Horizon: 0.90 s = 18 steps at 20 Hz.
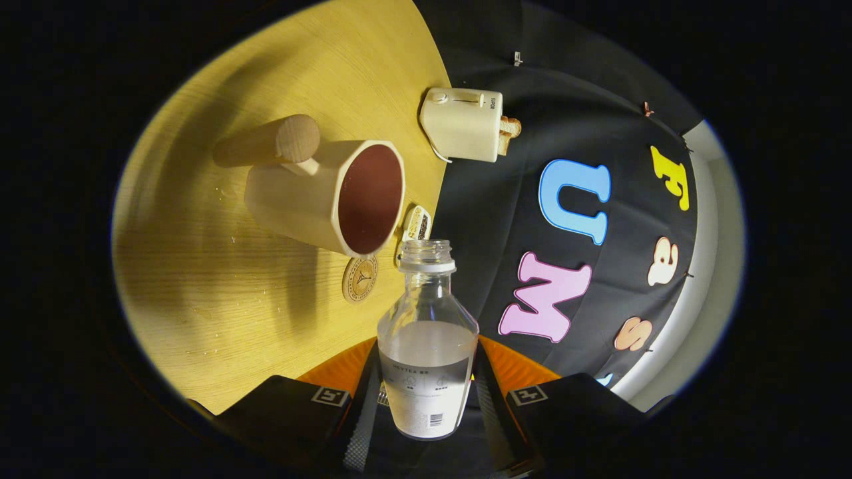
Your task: Take the bottle from table, then pour the juice into the cup, finally place the bottle on the coaster
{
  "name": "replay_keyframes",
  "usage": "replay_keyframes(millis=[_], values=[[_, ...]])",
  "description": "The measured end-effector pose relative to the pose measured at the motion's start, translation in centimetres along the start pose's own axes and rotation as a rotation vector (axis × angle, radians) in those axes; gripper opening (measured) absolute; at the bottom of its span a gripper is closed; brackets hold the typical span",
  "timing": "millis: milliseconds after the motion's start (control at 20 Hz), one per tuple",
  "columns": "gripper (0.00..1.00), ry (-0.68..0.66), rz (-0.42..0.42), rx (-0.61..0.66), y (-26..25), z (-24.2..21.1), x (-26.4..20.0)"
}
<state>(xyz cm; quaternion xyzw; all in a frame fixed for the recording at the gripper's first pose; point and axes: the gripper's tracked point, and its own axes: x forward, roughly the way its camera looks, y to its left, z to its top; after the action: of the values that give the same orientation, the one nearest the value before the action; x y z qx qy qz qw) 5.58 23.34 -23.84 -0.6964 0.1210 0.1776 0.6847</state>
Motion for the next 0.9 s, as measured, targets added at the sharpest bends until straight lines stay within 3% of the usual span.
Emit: replay_keyframes(millis=[900], values=[[0.72, -0.038, -0.032, -0.167, -0.71, 0.29, 0.31]])
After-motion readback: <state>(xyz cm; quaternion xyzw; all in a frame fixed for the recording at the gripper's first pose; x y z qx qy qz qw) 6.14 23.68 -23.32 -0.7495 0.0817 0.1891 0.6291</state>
